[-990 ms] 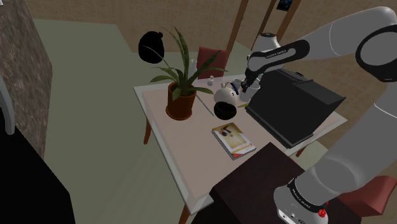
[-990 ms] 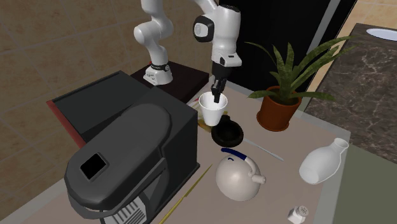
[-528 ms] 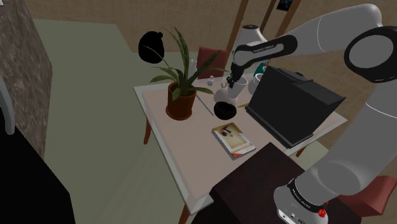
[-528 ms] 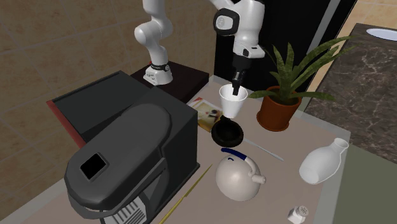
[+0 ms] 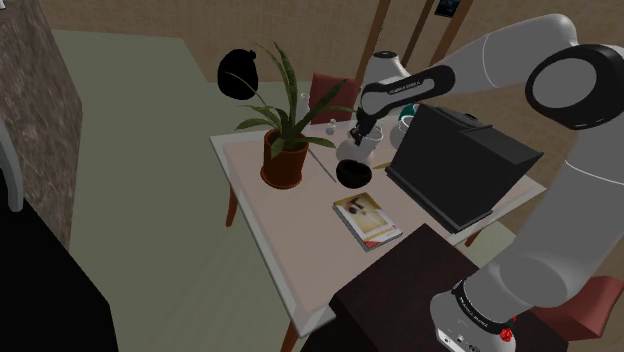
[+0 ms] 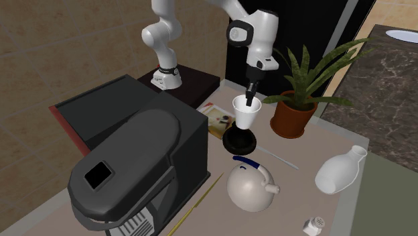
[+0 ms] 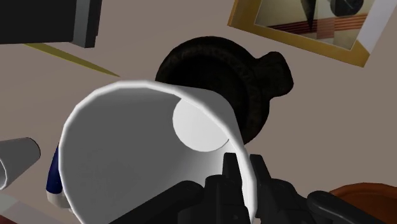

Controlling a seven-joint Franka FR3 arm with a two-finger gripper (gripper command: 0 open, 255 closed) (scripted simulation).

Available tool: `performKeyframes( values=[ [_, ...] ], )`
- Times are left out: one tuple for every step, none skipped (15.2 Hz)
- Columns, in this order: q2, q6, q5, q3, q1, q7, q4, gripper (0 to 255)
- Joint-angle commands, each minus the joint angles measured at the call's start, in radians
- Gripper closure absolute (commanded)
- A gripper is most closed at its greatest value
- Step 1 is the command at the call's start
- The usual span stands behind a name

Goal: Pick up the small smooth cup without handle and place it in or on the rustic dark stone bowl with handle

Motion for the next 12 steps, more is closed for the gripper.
performKeyframes(
  values=[
    [0.013, 0.022, -0.003, -0.001, -0.001, 0.005, -0.009, 255],
    [0.020, 0.034, -0.004, -0.002, -0.001, 0.007, -0.013, 255],
    [0.028, 0.045, -0.006, -0.002, -0.001, 0.010, -0.016, 255],
    [0.036, 0.056, -0.007, -0.002, -0.001, 0.013, -0.020, 255],
    [0.044, 0.067, -0.009, -0.003, -0.001, 0.015, -0.023, 255],
    [0.053, 0.078, -0.010, -0.004, -0.001, 0.018, -0.026, 255],
    [0.061, 0.089, -0.012, -0.004, -0.001, 0.021, -0.028, 255],
    [0.070, 0.100, -0.013, -0.005, -0.001, 0.023, -0.031, 255],
    [0.079, 0.111, -0.015, -0.005, -0.001, 0.026, -0.033, 255],
    [0.088, 0.122, -0.017, -0.006, -0.001, 0.029, -0.035, 255],
    [0.097, 0.133, -0.018, -0.007, -0.001, 0.032, -0.037, 255],
    [0.104, 0.140, -0.019, -0.007, -0.001, 0.034, -0.038, 255]
  ],
)
